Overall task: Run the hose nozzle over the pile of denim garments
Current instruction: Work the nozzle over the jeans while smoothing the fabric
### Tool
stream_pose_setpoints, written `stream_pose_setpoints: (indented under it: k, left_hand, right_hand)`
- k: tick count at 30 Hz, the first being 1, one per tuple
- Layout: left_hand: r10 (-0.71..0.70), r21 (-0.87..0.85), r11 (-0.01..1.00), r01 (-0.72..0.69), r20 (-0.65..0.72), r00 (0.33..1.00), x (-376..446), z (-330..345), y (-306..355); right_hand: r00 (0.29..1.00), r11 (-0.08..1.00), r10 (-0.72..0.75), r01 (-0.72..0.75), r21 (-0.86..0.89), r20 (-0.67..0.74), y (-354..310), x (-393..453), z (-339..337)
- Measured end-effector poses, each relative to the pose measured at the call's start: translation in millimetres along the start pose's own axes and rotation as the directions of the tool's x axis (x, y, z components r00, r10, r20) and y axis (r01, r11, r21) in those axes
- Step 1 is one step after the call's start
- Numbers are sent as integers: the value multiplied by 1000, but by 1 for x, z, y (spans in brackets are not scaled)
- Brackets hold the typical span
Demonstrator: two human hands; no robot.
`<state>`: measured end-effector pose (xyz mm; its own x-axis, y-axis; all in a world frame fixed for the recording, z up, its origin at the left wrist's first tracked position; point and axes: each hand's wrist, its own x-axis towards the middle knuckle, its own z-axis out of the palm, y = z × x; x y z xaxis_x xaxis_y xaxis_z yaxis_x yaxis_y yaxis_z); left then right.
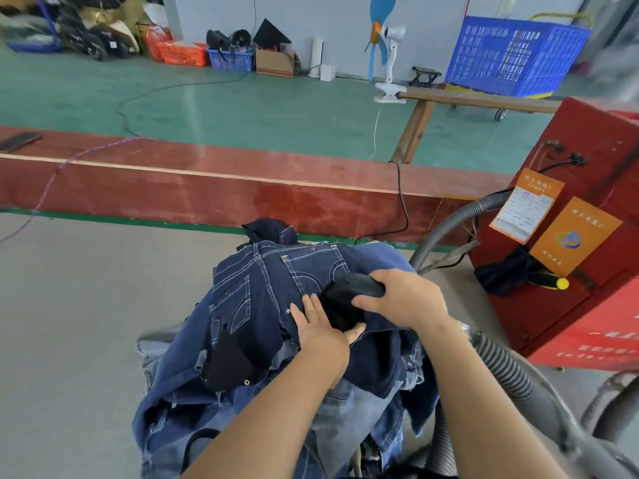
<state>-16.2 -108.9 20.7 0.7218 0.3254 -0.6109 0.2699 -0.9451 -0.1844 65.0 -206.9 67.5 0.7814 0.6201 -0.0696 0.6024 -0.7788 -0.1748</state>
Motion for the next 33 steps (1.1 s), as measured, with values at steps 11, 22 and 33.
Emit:
stream_pose_setpoints:
  k: [11,22,33]
  left_hand:
    - [-9,-52,999,9,-5,1000,0,1,-4]
    - [-24,-92,995,22,-20,999,1,-1,-3]
    - [47,35,998,-47,7,999,-1,2,-2]
  right_hand:
    - [998,962,17,0,275,-59,19,-16,-37]
    - [1000,1000,19,-19,-13,19,4,1,1]
    - [991,954,7,34,299,-136,12,-7,-30]
